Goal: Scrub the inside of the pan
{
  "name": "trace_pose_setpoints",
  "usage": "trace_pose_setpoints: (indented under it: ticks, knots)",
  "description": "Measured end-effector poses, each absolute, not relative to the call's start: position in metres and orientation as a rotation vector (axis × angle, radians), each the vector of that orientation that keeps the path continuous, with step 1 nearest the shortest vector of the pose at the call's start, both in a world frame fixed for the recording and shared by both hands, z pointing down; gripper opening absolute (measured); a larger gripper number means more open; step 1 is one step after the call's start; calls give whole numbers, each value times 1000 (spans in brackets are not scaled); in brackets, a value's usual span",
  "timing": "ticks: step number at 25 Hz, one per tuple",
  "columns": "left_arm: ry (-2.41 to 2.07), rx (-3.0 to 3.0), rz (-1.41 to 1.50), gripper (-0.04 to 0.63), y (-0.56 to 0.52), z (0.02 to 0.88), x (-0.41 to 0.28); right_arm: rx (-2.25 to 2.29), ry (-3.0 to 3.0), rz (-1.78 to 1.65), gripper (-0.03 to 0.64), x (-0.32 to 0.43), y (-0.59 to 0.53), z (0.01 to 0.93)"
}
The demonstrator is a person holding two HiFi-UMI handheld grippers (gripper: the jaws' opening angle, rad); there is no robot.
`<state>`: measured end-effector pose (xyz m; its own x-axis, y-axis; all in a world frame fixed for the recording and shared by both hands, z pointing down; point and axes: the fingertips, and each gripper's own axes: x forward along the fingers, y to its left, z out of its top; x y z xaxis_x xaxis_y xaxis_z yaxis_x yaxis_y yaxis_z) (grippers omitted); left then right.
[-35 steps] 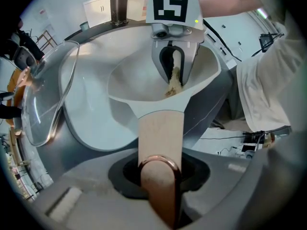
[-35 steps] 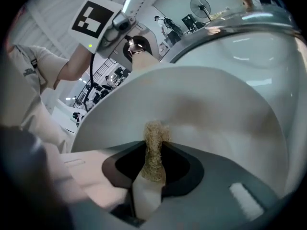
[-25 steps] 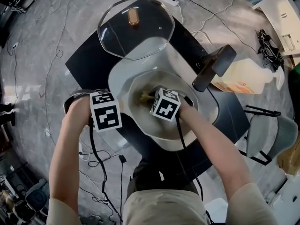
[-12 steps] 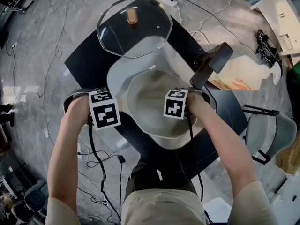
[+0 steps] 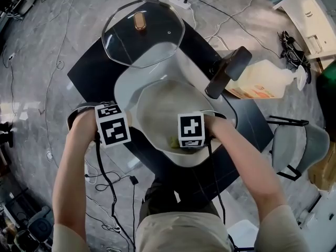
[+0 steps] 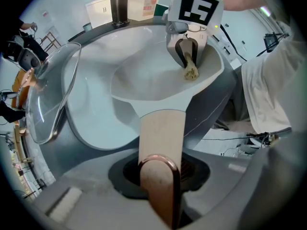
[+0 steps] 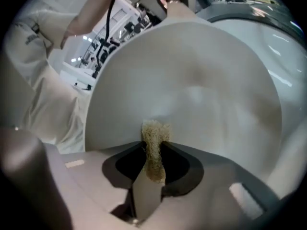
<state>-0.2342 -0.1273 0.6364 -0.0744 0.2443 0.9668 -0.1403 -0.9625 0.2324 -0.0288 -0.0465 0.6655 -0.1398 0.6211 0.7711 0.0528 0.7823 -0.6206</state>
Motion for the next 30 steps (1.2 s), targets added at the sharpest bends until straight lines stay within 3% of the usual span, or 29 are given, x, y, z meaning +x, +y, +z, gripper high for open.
trace_pose_setpoints:
  ticks: [4, 14, 21, 30]
  knots:
    - [115, 1938, 2130, 112, -128, 636, -233, -471, -1831, 649, 106, -73, -57, 662]
    - [105, 1940, 2131, 112, -129, 638, -233, -89, -2051, 478, 106, -118, -134, 694]
    - [80, 1950, 2139, 112, -129, 640, -234, 252, -1918, 499, 104, -61, -175, 740]
    - [43, 1934, 2134, 124, -128, 641, -233, 103, -1597, 531, 104, 7, -135, 736]
